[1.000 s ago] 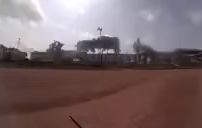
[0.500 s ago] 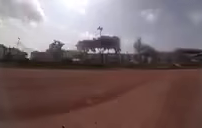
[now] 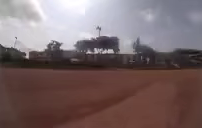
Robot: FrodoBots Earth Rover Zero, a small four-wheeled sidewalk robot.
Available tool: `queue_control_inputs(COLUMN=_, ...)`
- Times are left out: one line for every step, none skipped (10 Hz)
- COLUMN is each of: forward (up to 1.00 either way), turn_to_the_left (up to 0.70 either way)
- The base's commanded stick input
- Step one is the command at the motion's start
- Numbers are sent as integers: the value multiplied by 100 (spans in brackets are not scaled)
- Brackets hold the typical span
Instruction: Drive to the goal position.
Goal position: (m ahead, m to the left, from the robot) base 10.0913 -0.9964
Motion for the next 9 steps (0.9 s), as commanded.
queue_control_inputs(forward=70, turn_to_the_left=0)
queue_control_inputs(forward=70, turn_to_the_left=0)
queue_control_inputs(forward=70, turn_to_the_left=0)
queue_control_inputs(forward=70, turn_to_the_left=0)
queue_control_inputs(forward=70, turn_to_the_left=0)
queue_control_inputs(forward=70, turn_to_the_left=0)
queue_control_inputs(forward=70, turn_to_the_left=0)
queue_control_inputs(forward=70, turn_to_the_left=0)
queue_control_inputs(forward=70, turn_to_the_left=0)
